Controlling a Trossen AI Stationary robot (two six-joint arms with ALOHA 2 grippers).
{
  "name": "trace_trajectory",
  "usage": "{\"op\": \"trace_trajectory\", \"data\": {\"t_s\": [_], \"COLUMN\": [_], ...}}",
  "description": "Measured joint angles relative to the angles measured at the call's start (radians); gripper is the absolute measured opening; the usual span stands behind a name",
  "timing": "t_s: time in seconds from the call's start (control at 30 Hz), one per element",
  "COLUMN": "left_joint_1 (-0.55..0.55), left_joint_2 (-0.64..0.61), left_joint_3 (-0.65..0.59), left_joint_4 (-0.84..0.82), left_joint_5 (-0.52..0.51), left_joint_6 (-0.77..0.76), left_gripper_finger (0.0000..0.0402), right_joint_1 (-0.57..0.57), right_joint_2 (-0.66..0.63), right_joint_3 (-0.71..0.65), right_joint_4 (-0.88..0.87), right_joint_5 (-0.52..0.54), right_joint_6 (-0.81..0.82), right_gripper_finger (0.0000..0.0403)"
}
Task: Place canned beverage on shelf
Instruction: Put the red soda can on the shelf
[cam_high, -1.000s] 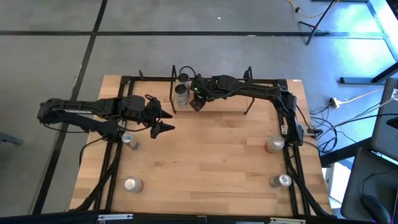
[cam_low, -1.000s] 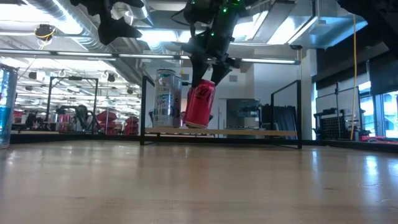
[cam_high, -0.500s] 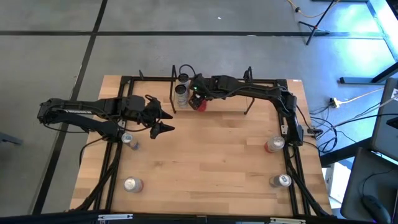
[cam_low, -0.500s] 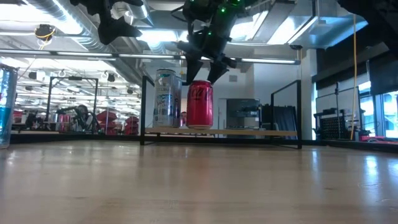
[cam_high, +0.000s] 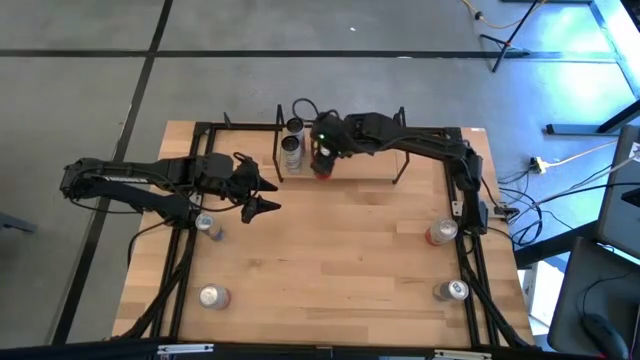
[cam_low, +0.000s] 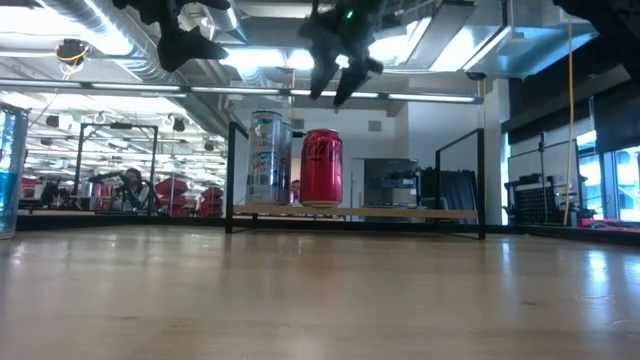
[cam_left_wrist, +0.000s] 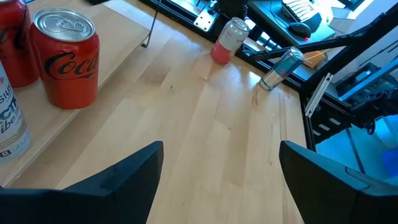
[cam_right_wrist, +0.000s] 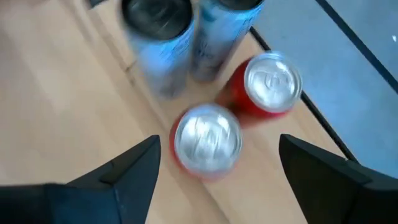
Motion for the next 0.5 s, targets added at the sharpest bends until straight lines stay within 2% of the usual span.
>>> {"op": "trace_trajectory", "data": {"t_s": [0.2, 0.33, 0.5], "left_joint_1": [0.000, 0.000, 0.000], "left_joint_2": [0.000, 0.000, 0.000], "left_joint_3": [0.000, 0.000, 0.000], "left_joint_4": [0.000, -0.001, -0.001], "left_joint_5": [0.000, 0.000, -0.006], "left_joint_6": [0.000, 0.000, 0.000], "left_gripper_finger": [0.0308, 0.0308, 0.0308], "right_joint_1": [0.044, 0.053, 0.041], "right_joint_2": [-0.007, -0.005, -0.005], "right_joint_3": [-0.041, -0.150, -0.295], "right_joint_4": [-0.149, -0.133, -0.019], "right_joint_5": [0.069, 0.071, 0.095], "right_joint_6": [-0.018, -0.040, -0.032], "right_gripper_finger": [0.0279, 0.0265, 0.0253]}}
